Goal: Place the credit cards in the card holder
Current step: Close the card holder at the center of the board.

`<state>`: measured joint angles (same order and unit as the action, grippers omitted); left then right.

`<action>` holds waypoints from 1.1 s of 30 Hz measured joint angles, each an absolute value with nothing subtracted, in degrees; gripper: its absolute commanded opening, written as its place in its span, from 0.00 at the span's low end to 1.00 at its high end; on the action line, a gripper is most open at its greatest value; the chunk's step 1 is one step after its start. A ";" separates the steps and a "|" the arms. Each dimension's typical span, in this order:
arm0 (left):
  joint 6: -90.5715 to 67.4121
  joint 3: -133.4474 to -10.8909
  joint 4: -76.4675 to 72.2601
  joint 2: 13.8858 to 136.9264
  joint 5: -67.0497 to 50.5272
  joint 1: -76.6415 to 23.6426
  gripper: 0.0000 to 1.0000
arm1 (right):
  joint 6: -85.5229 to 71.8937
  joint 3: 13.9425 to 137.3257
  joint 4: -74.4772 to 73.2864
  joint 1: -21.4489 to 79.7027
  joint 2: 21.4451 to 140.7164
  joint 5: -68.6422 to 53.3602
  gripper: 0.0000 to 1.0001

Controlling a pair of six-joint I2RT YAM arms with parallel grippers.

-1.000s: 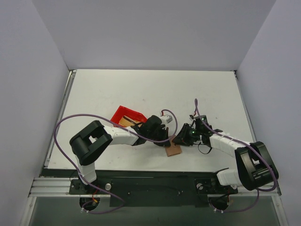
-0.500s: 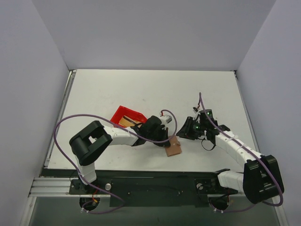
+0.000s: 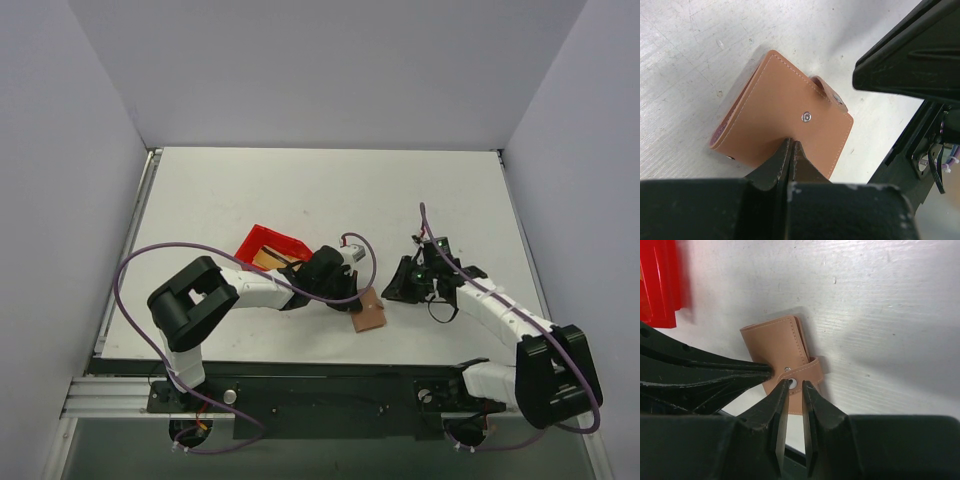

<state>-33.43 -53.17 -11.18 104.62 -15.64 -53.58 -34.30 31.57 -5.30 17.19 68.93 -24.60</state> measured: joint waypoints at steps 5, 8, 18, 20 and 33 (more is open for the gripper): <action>-33.56 -53.17 -11.18 104.62 -15.57 -53.58 0.00 | -34.41 31.24 -3.44 17.19 72.73 -28.58 0.10; -33.67 -53.17 -11.16 104.62 -15.46 -53.58 0.00 | -34.48 30.72 -2.63 17.19 74.02 -30.24 0.09; -33.76 -53.17 -11.16 104.62 -15.46 -53.58 0.00 | -34.87 30.41 -0.14 17.23 76.01 -33.98 0.06; -33.78 -53.17 -11.16 104.62 -15.46 -53.58 0.00 | -34.92 30.41 0.38 17.30 76.55 -34.28 0.06; -33.82 -53.17 -11.14 104.62 -15.46 -53.54 0.00 | -35.09 30.41 2.11 18.72 79.99 -34.79 0.05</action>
